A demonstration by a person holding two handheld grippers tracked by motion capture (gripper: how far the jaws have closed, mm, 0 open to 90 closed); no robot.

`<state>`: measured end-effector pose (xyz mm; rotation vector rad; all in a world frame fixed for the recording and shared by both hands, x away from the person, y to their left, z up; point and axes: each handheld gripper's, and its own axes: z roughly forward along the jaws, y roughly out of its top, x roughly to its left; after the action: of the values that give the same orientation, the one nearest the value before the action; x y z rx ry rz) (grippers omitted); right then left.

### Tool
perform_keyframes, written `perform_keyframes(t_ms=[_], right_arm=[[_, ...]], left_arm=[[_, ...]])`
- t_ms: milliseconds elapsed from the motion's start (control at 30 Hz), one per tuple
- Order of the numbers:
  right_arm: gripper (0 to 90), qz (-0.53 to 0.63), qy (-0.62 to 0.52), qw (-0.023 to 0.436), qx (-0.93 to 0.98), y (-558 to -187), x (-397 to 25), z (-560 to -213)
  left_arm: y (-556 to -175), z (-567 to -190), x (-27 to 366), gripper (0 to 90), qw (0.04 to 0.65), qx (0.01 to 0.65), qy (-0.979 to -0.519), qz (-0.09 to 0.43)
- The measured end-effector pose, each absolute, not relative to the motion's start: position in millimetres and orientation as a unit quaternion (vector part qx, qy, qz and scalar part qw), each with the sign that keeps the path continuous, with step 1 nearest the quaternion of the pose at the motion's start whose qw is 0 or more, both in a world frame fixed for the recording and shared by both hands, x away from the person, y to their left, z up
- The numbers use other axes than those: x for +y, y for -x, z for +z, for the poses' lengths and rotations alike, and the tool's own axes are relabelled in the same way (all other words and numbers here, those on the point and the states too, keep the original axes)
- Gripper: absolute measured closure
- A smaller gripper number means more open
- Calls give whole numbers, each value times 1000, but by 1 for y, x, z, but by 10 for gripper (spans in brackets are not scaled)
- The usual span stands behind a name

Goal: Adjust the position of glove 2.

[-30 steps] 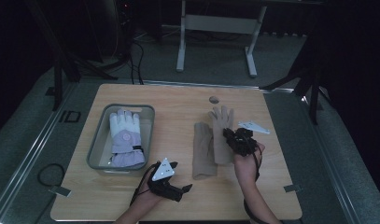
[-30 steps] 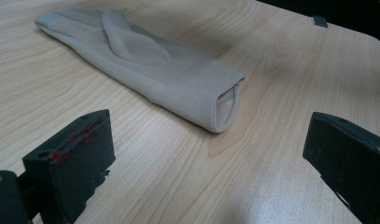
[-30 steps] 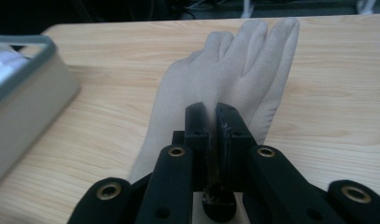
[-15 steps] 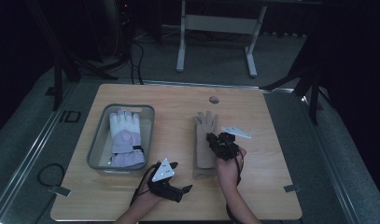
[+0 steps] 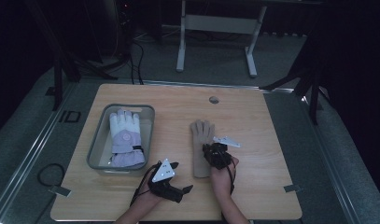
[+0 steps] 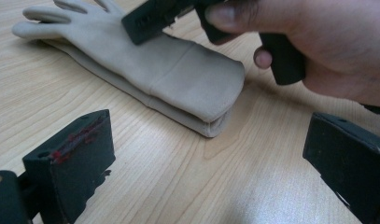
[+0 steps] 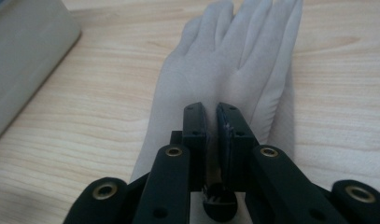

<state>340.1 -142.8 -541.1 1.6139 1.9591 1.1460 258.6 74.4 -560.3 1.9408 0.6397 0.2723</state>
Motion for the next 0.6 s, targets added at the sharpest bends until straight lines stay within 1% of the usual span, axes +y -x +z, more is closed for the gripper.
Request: perform_keyframes(t_ms=[133,167,200,233,267,300,333,433,500,533,567,600], right_arm=[[795,395,-561,174,706,-342,-140,-546],[784,395,-561,174,706,-342,-140,-546],[747,398,-560,172,706,-341,-141,-544],[747,398,-560,172,706,-341,-141,-544],[681,403,-556,166,708,-341,-143,-540],[634,406,-552,169,709,-341,-145,-537],[560,410,-546,169,711,-341,-147,-535],[422,419,-527,172,719,-342,-156,-527],[300,420,-513,159,731,-344,-162,-524],[249,428,-504,139,738,-345,-167,-522],[200,431,-492,129,746,-346,-171,-521],[176,429,-485,131,751,-346,-173,-519]], left_arm=[[-258,-560,74,20,514,266,-808,112],[-258,-560,74,20,514,265,-808,113],[-258,-560,73,20,512,262,-810,116],[-258,-560,73,20,512,262,-810,116],[-256,-559,72,20,508,257,-812,125],[-256,-558,72,21,510,257,-812,125],[-256,-558,72,21,510,256,-811,126],[-256,-557,72,20,516,257,-808,121],[-256,-557,72,21,519,256,-807,120],[-256,-557,72,21,520,255,-805,125],[-256,-557,72,21,523,253,-804,125],[-257,-556,72,20,526,252,-802,125]])
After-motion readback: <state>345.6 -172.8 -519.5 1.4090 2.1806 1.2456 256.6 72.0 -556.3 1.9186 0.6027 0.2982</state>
